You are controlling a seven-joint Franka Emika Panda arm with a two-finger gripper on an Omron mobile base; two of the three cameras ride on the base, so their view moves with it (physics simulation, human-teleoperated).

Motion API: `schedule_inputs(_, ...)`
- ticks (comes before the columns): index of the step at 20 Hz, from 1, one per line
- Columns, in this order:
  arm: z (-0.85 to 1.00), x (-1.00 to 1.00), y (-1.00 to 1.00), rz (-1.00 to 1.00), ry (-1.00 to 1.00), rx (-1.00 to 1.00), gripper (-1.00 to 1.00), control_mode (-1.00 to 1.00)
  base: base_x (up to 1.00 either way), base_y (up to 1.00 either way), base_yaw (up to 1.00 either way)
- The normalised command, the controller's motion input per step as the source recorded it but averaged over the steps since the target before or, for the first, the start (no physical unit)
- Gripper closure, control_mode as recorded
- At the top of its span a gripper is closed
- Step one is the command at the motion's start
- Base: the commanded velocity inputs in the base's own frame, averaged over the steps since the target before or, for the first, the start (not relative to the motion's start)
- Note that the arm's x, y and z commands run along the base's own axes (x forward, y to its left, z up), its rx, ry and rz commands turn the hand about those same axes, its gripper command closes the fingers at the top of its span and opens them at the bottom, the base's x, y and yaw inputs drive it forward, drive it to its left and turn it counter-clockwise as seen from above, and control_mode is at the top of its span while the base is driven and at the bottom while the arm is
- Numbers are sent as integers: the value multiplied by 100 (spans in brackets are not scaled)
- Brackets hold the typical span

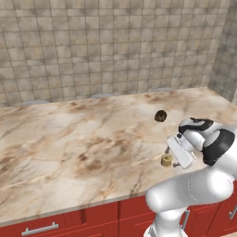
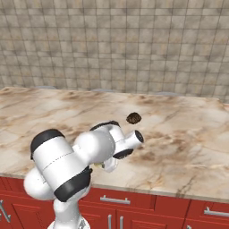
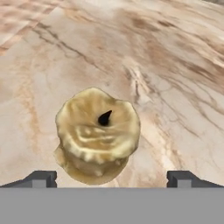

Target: Pick the candle and candle from the dining table and place them in the open cabinet. Close the cabinet after placing the objects.

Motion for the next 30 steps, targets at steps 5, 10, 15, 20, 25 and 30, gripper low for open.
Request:
schedule_inputs(5,0,-17,3,0,-4,0,-100,-100,0,0,0)
schedule_inputs(10,0,6,28,0,0,0,-100,-100,0,0,0)
schedule_inputs(15,0,18,28,0,0,0,-100,-100,0,0,0)
schedule_inputs(20,0,2,22,0,0,0,-100,-100,0,0,0)
schedule_inputs(25,0,0,30,0,0,0,100,-100,0,0,0)
schedule_inputs(30,0,3,32,0,0,0,100,-100,0,0,0)
